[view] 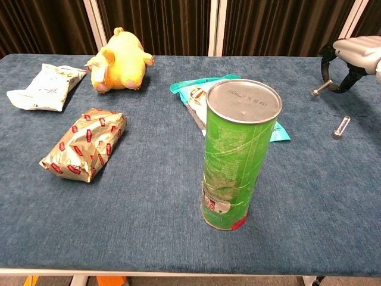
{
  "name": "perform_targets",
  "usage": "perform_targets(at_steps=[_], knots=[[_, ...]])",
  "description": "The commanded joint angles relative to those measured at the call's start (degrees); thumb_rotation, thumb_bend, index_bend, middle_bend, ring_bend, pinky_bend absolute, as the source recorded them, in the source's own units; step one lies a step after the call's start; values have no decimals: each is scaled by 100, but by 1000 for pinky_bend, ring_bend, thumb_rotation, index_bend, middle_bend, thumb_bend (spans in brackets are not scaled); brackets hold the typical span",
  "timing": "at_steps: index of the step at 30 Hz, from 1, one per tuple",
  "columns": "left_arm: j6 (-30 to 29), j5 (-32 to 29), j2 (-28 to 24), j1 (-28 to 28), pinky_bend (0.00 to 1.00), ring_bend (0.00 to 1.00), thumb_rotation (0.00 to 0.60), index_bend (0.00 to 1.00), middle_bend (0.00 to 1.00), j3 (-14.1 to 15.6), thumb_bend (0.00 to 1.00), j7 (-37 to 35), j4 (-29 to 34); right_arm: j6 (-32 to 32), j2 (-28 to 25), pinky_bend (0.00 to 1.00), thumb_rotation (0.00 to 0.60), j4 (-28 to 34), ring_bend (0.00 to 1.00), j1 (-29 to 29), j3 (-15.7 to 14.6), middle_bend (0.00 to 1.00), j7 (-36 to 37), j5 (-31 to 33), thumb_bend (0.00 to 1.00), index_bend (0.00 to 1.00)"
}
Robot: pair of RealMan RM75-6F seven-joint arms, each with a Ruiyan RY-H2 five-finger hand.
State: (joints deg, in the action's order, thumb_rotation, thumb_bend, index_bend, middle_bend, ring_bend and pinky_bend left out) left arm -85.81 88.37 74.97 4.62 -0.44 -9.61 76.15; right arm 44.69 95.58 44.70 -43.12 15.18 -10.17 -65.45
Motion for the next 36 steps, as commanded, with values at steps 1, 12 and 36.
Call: perform_targets(at_steps=[1,12,36], knots=[[-7,-1,-18,5,168,51,600,143,123,-11,9,-7,13,-197,-138,0,600,181,0,1,34,117,-233,217,298,655],[-23,8,-6,0,168,51,600,144,123,-7,9,-30,0,-325,-810,0,600,1260,0,-39,73,119,-1426,1138,318,665],[-32,-1,19,-19,168,51,600,143,123,4,9,-101,-60,-400,-1057,0,600,1802,0,-579,-454,126,-2874,3220,318,676]])
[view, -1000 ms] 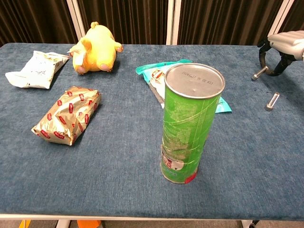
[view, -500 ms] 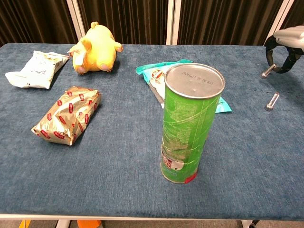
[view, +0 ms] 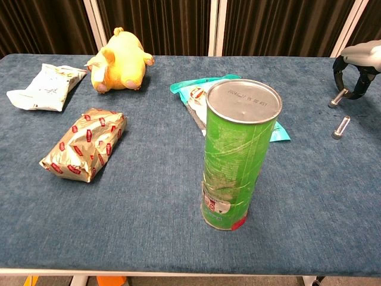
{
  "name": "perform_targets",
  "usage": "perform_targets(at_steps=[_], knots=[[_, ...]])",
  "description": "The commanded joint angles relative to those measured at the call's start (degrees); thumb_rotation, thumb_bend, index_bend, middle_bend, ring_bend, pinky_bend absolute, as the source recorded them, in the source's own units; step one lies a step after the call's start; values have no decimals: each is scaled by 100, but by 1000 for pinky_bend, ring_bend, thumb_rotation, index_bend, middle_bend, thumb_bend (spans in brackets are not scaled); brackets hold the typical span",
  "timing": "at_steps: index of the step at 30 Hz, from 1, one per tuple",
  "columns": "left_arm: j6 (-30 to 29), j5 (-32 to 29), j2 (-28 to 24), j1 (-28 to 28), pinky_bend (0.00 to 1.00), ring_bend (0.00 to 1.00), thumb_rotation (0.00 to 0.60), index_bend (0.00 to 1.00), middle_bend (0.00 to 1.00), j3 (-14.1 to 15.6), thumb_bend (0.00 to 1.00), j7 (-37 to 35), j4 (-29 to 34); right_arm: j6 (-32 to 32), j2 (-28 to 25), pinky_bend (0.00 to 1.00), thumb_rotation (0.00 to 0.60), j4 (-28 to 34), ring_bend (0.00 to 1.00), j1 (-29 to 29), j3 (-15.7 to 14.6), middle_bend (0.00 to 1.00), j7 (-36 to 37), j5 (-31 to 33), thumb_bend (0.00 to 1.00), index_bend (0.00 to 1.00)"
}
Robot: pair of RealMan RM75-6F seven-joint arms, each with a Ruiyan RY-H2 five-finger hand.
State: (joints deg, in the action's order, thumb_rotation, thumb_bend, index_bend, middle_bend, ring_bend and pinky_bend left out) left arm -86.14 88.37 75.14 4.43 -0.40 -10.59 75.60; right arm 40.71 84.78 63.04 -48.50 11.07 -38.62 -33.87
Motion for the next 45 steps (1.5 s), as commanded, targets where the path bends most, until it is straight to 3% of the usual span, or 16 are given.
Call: perform_targets(at_steps=[1,10,24,28,31,33,35,38,41,45], knots=[[1,-2,4,-1,168,51,600,143,123,-1,9,-9,-11,-1,31,0,600,-45,0,-57,-60,126,-40,89,318,676],[25,-27,11,-14,168,51,600,143,123,8,9,-69,-53,17,66,0,600,-102,0,-133,-145,127,58,165,317,641],[13,-21,6,-21,168,51,600,143,123,7,9,-68,-58,23,-43,0,600,-10,0,-141,-209,107,365,54,259,311],[12,-25,15,-19,168,51,600,143,123,-1,9,-68,-64,266,-267,0,600,391,0,-25,-156,92,604,-171,238,206],[-7,-31,8,-29,168,52,600,144,123,-8,9,-53,-51,919,-675,0,600,1221,0,320,-189,85,957,-867,229,121],[-25,-45,-2,-40,167,52,600,143,123,-18,9,-35,-24,1817,-1054,0,600,2098,0,766,-358,81,1232,-1778,223,89],[-50,-50,-21,-54,167,51,600,143,123,-23,10,-8,25,2895,-1349,0,600,2812,0,1336,-638,81,1505,-2757,218,81],[-70,-22,-61,-47,167,51,600,143,123,-26,9,51,111,4031,-1592,0,600,3339,0,2100,-1078,76,1806,-3675,217,79],[-102,24,-94,-39,168,51,600,143,123,-25,9,125,198,4609,-1615,0,600,3392,0,2639,-1402,42,2105,-4152,214,36],[-146,62,-119,-42,168,51,600,143,123,-23,10,276,326,5314,-1096,0,600,2580,0,3257,-1643,0,2570,-4788,199,0]])
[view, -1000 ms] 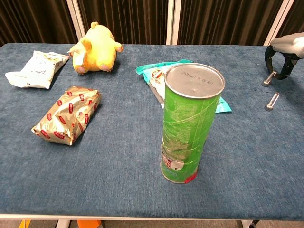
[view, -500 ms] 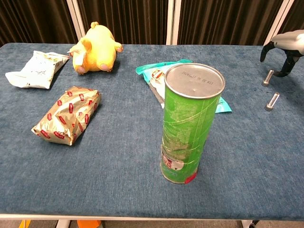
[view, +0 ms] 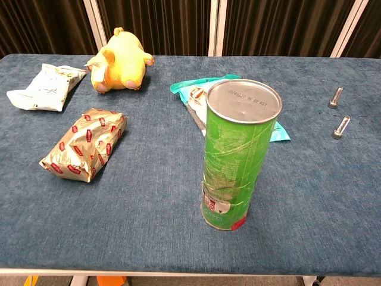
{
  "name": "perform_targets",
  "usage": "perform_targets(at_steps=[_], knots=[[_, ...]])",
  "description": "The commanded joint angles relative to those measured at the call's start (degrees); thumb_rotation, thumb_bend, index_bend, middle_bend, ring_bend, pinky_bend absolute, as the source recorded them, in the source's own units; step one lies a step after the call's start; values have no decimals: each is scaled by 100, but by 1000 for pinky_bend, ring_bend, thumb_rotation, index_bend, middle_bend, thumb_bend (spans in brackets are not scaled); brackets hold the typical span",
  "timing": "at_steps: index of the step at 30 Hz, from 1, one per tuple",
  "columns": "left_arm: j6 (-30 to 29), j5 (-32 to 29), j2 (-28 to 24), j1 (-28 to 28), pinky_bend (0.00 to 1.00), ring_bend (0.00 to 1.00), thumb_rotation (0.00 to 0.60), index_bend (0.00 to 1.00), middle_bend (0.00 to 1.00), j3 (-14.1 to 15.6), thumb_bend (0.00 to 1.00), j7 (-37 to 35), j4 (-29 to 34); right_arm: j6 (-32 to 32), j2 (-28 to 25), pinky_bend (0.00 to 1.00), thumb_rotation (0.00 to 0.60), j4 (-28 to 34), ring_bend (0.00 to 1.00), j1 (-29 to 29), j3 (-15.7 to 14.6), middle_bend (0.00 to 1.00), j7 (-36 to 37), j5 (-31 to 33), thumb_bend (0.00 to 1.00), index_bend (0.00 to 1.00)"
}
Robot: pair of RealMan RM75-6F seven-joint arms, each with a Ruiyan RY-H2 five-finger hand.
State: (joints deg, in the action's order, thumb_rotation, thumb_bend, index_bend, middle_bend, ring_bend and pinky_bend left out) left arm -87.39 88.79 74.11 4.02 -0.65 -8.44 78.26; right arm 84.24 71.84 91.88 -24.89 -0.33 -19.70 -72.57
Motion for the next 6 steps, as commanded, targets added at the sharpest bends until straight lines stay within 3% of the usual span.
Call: perform_targets(at_steps=[1,6], knots=[[-23,24,-20,0,168,51,600,143,123,2,10,84,78,1083,354,0,600,-560,0,993,-500,0,790,-1007,197,0],[-15,39,-49,5,168,51,600,143,123,12,9,196,169,1121,810,0,600,-1256,0,1319,-447,0,1333,-1051,197,0]])
